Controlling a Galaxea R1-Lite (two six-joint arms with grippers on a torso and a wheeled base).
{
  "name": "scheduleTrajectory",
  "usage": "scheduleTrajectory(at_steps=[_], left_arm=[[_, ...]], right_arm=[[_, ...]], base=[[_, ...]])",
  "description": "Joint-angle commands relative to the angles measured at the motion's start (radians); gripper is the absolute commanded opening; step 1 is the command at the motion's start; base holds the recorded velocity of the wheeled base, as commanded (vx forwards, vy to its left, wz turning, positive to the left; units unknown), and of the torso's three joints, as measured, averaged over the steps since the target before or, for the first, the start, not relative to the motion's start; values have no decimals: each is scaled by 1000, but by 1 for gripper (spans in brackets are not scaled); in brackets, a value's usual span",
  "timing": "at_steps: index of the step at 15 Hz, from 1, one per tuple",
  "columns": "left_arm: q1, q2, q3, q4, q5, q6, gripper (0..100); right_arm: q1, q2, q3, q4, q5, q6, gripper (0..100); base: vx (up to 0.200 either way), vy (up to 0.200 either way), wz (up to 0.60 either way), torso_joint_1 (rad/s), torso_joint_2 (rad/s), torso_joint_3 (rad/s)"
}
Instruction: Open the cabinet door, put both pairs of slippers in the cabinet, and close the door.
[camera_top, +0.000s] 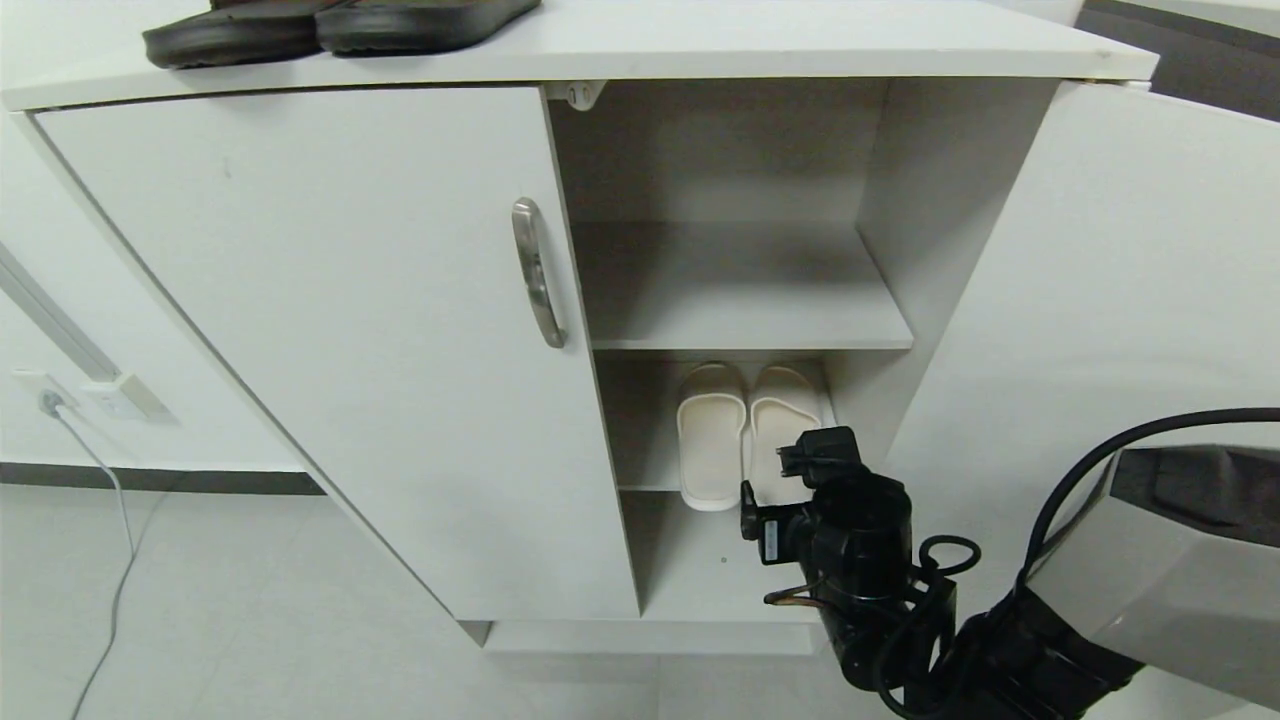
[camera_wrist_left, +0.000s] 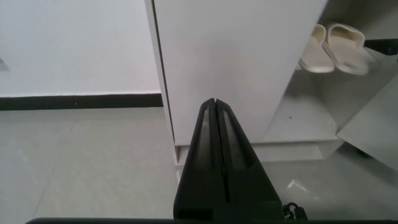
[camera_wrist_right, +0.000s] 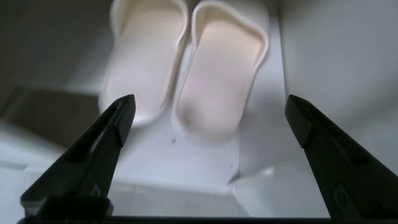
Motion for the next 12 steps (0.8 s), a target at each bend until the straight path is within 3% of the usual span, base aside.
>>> scheduleTrajectory(at_steps=[1,2,12], left_arm=[[0,1,0,-1,0,0,0],[0,1,0,-1,0,0,0],[0,1,0,1,0,-2,0]], right_arm=[[6,-5,4,0,0,-1,100],[8,-5,6,-1,0,-1,100],[8,-7,14,-3,-3,-4,100]], base=[[-200,0,0,2,2,2],[-200,0,0,-7,-2,2],[0,0,0,0,0,0]])
